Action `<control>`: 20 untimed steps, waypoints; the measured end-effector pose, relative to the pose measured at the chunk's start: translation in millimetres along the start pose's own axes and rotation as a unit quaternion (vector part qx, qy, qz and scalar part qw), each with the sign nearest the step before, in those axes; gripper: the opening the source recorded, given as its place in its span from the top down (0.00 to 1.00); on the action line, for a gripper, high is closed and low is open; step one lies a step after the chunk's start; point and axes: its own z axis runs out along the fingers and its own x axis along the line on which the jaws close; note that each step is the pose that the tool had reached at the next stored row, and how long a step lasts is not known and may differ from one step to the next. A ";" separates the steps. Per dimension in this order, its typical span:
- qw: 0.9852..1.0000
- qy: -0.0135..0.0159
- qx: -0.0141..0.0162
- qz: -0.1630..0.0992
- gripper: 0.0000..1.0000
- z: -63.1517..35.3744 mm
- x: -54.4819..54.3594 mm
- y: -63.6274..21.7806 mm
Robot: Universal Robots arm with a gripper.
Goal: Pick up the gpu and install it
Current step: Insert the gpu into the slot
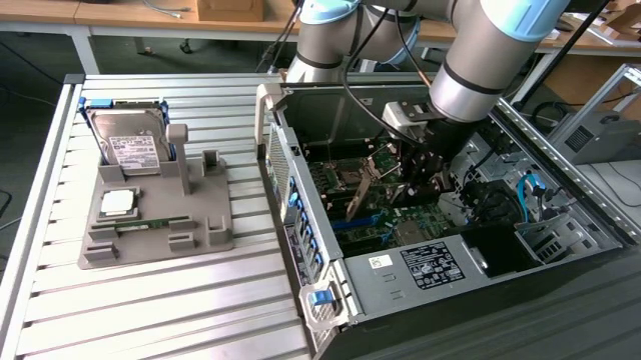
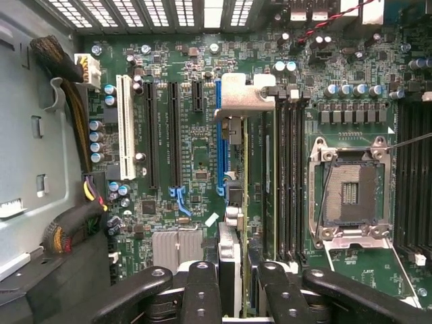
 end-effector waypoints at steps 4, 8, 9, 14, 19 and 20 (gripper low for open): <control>1.000 0.000 0.000 0.000 0.73 0.8 1.2 0.0; 1.000 0.000 0.000 0.000 0.73 1.5 2.5 0.0; 1.000 0.000 0.000 0.000 0.73 1.7 2.9 0.0; 1.000 0.000 0.000 0.000 0.73 2.4 4.4 -0.1; 1.000 0.000 0.000 0.000 0.73 3.4 6.2 -0.1; 1.000 0.000 0.000 0.000 0.73 3.5 6.5 -0.1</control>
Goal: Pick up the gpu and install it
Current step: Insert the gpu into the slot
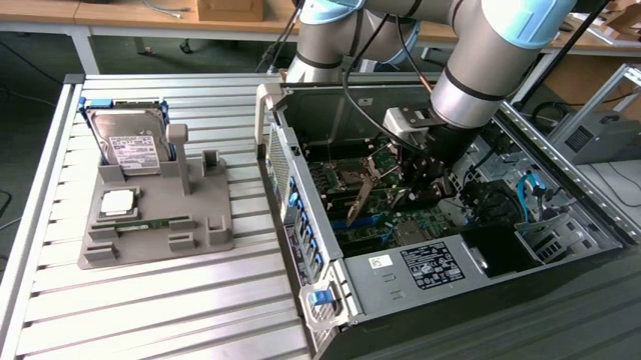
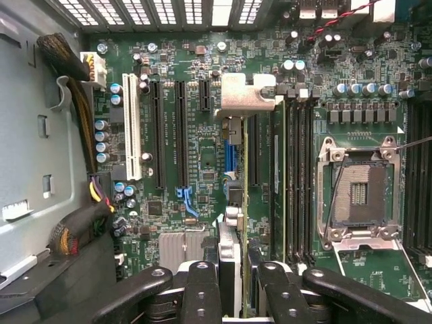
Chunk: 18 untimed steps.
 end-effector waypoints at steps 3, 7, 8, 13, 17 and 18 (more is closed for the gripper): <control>1.000 0.000 0.000 0.000 0.73 0.5 0.8 0.0; 1.000 0.000 0.000 0.000 0.73 1.4 2.2 -0.1; 1.000 0.000 0.000 0.000 0.73 1.6 2.6 -0.1; 1.000 0.000 0.000 0.000 0.73 2.5 4.0 -0.1; 1.000 0.000 0.000 0.000 0.73 3.1 5.1 -0.1; 1.000 0.000 0.000 0.000 0.73 3.3 5.3 -0.1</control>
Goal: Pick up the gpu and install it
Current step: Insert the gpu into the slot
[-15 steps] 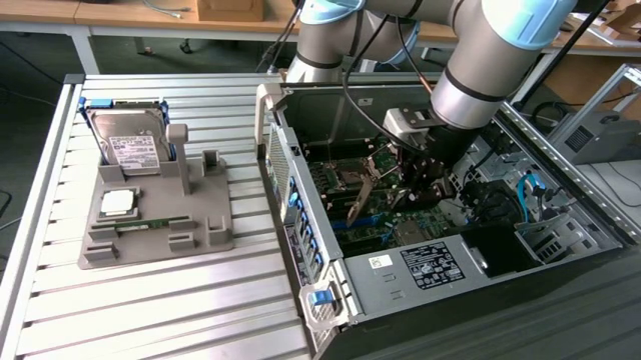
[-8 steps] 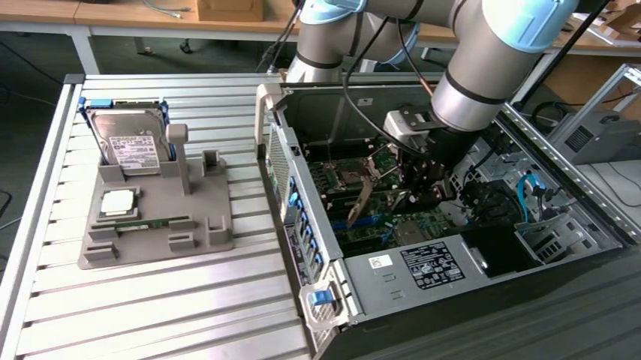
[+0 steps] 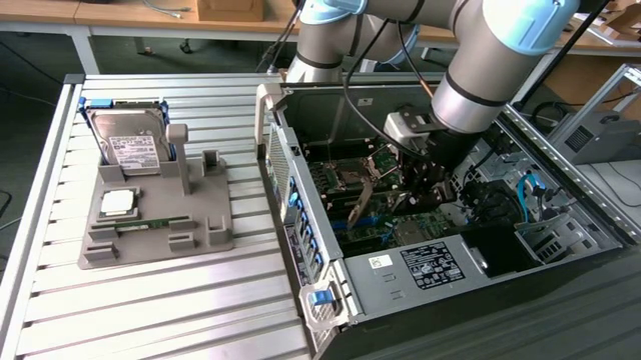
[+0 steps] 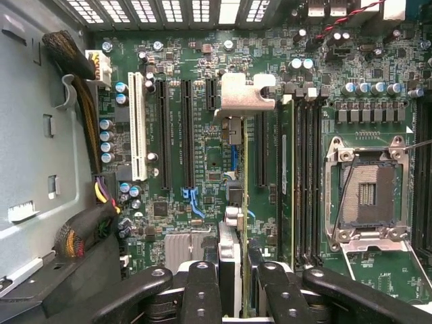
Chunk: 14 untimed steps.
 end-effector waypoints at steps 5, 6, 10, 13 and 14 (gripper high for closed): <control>1.000 0.000 0.000 0.000 0.73 0.7 1.1 0.0; 1.000 0.000 0.000 0.000 0.73 0.8 1.3 0.0; 1.000 0.000 0.000 0.000 0.73 1.5 2.1 0.0; 1.000 0.000 0.000 0.000 0.73 1.9 2.7 0.0; 1.000 0.000 0.000 0.000 0.73 2.1 3.0 0.0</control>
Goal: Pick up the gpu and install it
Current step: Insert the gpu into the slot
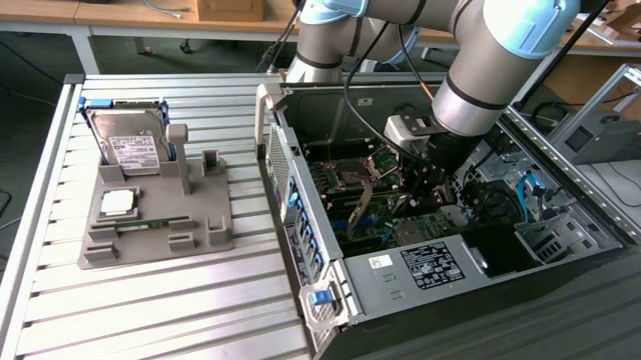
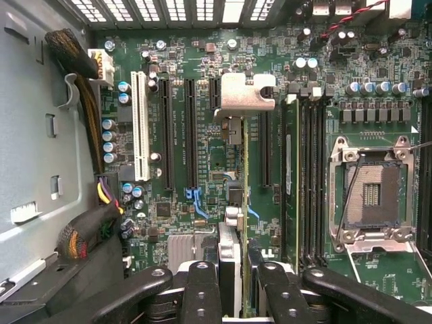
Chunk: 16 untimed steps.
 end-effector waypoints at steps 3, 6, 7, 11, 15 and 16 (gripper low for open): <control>1.000 0.000 0.000 0.000 0.73 0.4 0.6 0.0; 1.000 0.000 0.000 0.000 0.73 0.7 1.2 0.0; 1.000 0.000 0.000 0.000 0.73 0.9 1.4 0.0; 1.000 0.000 0.000 0.000 0.73 1.4 2.1 0.0; 1.000 0.000 0.000 0.000 0.73 2.1 2.9 0.0; 1.000 0.000 0.000 0.000 0.73 2.2 3.1 -0.1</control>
